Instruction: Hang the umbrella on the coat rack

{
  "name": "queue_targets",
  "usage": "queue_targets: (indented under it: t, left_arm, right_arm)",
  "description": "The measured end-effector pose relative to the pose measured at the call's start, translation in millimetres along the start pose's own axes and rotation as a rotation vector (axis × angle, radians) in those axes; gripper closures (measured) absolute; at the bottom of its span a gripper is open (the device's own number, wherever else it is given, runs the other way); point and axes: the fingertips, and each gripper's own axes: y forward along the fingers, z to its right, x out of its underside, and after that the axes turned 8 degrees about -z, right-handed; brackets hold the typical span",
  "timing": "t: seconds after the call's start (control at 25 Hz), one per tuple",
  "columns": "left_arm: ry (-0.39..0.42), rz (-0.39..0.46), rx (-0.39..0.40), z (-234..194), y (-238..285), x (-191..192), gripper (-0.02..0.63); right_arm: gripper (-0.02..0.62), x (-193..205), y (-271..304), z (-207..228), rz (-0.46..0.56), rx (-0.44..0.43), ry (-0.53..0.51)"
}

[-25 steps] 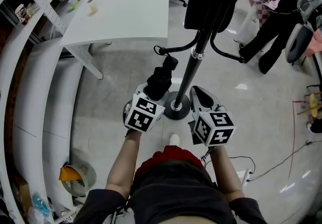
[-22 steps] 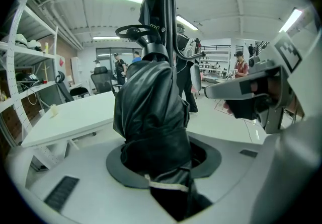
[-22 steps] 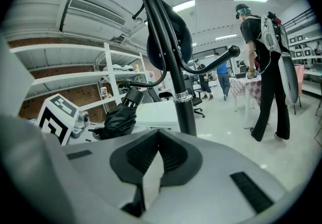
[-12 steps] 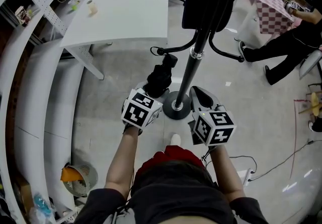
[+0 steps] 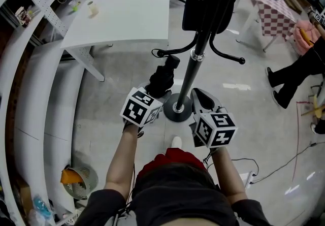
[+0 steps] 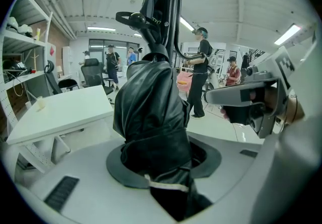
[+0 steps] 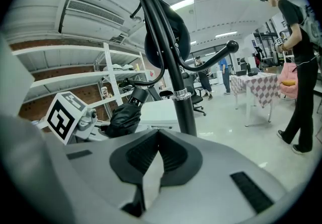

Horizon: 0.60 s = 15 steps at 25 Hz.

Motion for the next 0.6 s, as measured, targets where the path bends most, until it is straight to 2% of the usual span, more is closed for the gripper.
queue_targets:
  t: [0.24,0.6]
  left_arm:
    - [-0.012,-0.001,0.066,0.9,1.4,2.1,0.445]
    - [-0.007,0.014,0.242,11.1,-3.4,3.0,0.445]
  right_arm:
    - [0.577,1.3,0.9,-1.8,-0.01,-0.004,0.004]
    - [0.577,1.4,4.8,-1.4,-0.017,-0.009,0.002]
